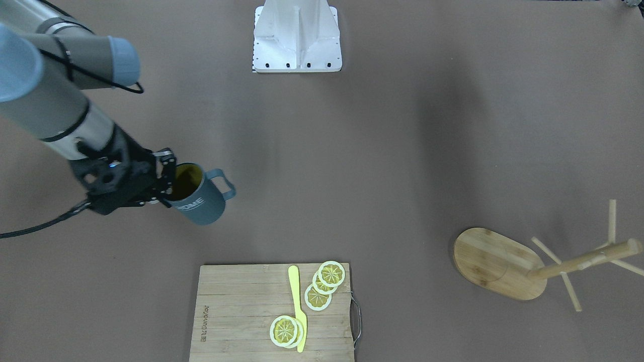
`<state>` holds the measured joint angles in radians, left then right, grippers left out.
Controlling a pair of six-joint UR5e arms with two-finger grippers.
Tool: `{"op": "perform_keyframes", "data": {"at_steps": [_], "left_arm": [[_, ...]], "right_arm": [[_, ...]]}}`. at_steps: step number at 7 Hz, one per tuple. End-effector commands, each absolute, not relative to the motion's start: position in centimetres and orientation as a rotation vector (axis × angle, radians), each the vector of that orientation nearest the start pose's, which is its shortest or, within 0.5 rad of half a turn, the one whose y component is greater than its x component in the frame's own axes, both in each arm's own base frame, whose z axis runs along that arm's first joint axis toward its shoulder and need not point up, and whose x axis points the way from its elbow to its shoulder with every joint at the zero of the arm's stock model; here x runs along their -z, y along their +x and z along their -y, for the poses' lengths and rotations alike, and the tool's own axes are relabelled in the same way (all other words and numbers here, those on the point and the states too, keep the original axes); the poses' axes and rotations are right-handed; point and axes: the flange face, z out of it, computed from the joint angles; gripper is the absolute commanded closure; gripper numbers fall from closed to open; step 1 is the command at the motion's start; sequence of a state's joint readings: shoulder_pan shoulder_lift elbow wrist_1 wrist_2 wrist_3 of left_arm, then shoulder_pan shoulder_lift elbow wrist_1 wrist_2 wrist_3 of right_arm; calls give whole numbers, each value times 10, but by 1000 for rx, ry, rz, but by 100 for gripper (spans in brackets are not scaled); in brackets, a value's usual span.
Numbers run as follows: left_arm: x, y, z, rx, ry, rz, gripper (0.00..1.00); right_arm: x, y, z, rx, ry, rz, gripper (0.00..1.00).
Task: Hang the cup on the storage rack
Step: 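Carry the teal mug with the right gripper and lower it onto the table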
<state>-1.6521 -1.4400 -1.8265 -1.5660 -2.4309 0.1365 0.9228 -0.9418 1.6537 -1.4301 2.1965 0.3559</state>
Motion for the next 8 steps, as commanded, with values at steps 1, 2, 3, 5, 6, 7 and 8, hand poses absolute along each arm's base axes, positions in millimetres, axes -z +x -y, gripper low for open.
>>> {"op": "perform_keyframes", "data": {"at_steps": [1, 2, 3, 5, 6, 7, 8], "left_arm": [[-590, -93, 434, -102, 201, -849, 2], [-591, -92, 435, -102, 199, -850, 2], [-591, -92, 437, -102, 199, -850, 2], [-591, -92, 437, -102, 199, -850, 2], [-592, -93, 437, -101, 196, -848, 2], [-594, -92, 436, -100, 193, -850, 2], [-594, -92, 436, -100, 193, -850, 2]], "right_arm": [[-206, -447, 528, 646, 500, 833, 100], [-202, -470, 507, 687, 503, 838, 100], [-196, -489, 490, 711, 522, 829, 100], [-179, -523, 462, 754, 549, 825, 100], [-183, -533, 456, 786, 550, 813, 100], [-187, -536, 459, 838, 579, 782, 100], [-183, -536, 459, 826, 591, 785, 58]]}}
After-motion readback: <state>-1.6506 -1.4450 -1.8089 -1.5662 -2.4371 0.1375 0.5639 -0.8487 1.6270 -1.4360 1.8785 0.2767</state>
